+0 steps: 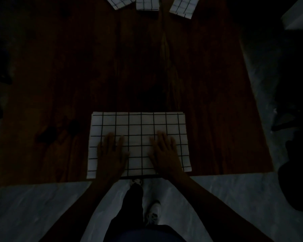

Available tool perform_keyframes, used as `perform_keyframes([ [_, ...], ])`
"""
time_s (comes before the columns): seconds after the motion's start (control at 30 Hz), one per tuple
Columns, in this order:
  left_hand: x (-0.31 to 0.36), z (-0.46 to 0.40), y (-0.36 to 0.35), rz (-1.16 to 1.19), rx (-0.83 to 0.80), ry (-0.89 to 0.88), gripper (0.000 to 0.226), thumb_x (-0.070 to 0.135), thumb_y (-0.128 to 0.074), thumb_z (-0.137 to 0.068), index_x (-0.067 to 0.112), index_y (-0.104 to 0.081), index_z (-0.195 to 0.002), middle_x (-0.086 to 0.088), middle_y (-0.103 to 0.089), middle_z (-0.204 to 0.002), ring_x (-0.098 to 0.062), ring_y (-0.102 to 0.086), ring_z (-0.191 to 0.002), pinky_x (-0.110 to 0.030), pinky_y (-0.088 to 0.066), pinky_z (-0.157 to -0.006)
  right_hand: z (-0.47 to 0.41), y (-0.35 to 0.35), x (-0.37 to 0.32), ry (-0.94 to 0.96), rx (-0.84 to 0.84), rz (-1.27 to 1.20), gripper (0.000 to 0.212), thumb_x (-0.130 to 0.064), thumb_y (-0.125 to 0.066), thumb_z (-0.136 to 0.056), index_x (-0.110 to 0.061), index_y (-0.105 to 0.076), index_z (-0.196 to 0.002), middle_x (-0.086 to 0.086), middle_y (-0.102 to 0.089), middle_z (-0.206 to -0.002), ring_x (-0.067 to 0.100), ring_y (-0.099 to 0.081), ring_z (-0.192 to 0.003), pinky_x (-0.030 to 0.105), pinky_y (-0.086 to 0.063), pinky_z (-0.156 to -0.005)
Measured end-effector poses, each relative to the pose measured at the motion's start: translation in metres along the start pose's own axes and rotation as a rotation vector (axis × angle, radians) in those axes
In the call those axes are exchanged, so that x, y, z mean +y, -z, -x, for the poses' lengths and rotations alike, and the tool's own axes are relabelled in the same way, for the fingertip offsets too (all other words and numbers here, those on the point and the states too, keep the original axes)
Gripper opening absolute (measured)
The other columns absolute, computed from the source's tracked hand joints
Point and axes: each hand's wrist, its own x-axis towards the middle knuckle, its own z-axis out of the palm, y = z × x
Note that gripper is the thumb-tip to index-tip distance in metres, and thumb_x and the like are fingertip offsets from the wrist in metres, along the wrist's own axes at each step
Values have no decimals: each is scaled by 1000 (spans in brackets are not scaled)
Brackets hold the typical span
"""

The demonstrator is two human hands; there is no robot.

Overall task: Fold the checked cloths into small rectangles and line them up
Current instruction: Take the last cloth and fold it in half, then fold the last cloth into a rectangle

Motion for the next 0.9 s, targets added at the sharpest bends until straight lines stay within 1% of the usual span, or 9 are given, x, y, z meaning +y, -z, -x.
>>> perform_keyframes([
  [0.07, 4, 2, 2, -4, 30, -1, 65, 55, -24, -92, 19, -25, -146, -19, -12, -155, -32, -7, -143, -44, 2, -115, 3, 2, -6, 35, 11, 2, 60, -52, -21, -98, -17, -30, -146, 17, -21, -154, 32, -11, -143, 51, -6, -114],
  [0.17, 13, 6, 0, -31, 46, -93, 65, 52, -27, -91, 17, -26, -146, -20, -13, -154, -32, -9, -143, -47, -4, -114, 5, -3, -17, 114, 23, 17, 57, -48, -33, -94, -17, -37, -142, 15, -27, -153, 32, -16, -142, 54, -11, -116],
  [0.23, 14, 12, -5, -32, 30, -71, 65, 49, -30, -90, 18, -24, -147, -18, -11, -155, -30, -7, -144, -48, -6, -114, 2, -8, -21, 157, 24, 33, 55, -46, -35, -94, -18, -35, -141, 15, -30, -151, 33, -18, -142, 56, -16, -114],
  [0.3, 9, 16, -10, -5, 47, -22, 64, 48, -31, -91, 19, -24, -148, -15, -11, -155, -28, -6, -144, -43, -1, -115, -1, -11, -19, 164, 18, 36, 55, -46, -36, -94, -18, -34, -142, 16, -29, -152, 34, -18, -142, 56, -16, -114],
  [0.4, 3, 19, -12, 13, 71, -11, 63, 47, -32, -91, 21, -22, -148, -15, -8, -156, -25, 0, -144, -43, 1, -115, -1, -10, -15, 147, 18, 34, 58, -48, -33, -95, -18, -30, -144, 16, -25, -154, 31, -11, -144, 54, -13, -115],
  [0.5, 7, 14, -10, 34, 95, -56, 61, 44, -34, -90, 19, -25, -145, -17, -18, -154, -28, -8, -143, -48, -8, -114, 5, -10, -21, 74, 29, 8, 59, -49, -32, -95, -16, -32, -145, 15, -20, -156, 29, -7, -145, 50, -8, -117],
  [0.67, 7, 14, -15, 2, 71, -95, 62, 46, -30, -92, 18, -26, -147, -16, -13, -155, -28, -6, -144, -45, -5, -115, 20, -14, -27, -69, 24, 27, 62, -50, -29, -95, -17, -31, -147, 17, -22, -154, 34, -16, -144, 48, -6, -115],
  [0.83, 10, 14, -12, 39, 104, -83, 64, 48, -33, -91, 16, -27, -146, -18, -17, -154, -30, -8, -144, -49, -7, -115, 19, -11, -32, -57, 97, 6, 61, -49, -33, -94, -13, -34, -144, 17, -25, -153, 32, -13, -143, 50, -8, -115],
  [0.9, 16, 13, -13, 28, 127, -148, 62, 44, -35, -91, 15, -27, -145, -19, -18, -153, -31, -10, -143, -49, -5, -115, 12, -10, -38, -9, 112, -37, 60, -50, -25, -98, -11, -37, -142, 17, -27, -152, 32, -14, -142, 48, -5, -116],
])
